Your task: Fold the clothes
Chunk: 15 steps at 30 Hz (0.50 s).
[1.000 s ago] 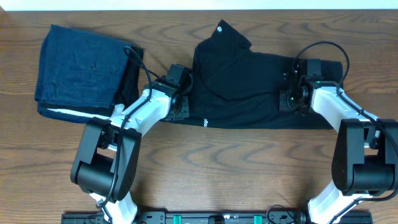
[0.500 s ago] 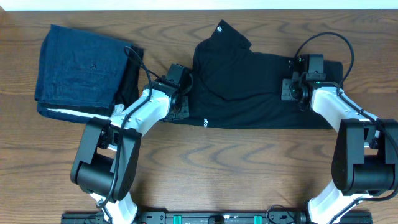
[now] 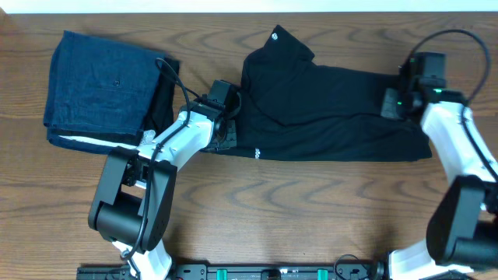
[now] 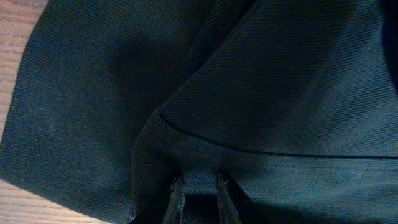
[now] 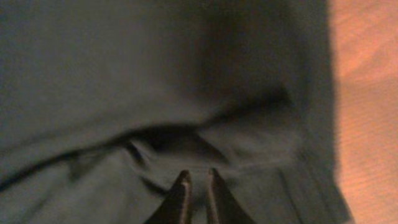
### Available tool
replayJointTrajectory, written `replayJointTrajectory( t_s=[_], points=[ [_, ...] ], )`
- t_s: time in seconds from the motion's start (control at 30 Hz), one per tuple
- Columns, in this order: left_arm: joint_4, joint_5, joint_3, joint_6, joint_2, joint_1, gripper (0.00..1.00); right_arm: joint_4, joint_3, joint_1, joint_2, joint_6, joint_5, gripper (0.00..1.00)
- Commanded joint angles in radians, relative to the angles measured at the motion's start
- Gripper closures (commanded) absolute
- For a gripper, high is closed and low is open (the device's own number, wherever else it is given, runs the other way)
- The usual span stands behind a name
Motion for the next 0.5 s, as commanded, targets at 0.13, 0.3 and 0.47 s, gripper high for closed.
replayJointTrajectory(
  t_s=[0.13, 0.3, 0.47],
  points=[
    [-0.003, -0.005, -0.008, 0.006, 0.008, 0.005, 0.78, -0.059, -0.038, -0.072, 0.015, 0.047, 0.006, 0.99],
    [-0.003, -0.005, -0.008, 0.006, 0.008, 0.005, 0.78, -0.027, -0.064, -0.073, 0.063, 0.047, -0.066, 0.99],
    [-0.003, -0.005, -0.008, 0.006, 0.008, 0.005, 0.78, -0.025, -0.067, -0.072, 0.124, 0.048, -0.071, 0.99]
  ],
)
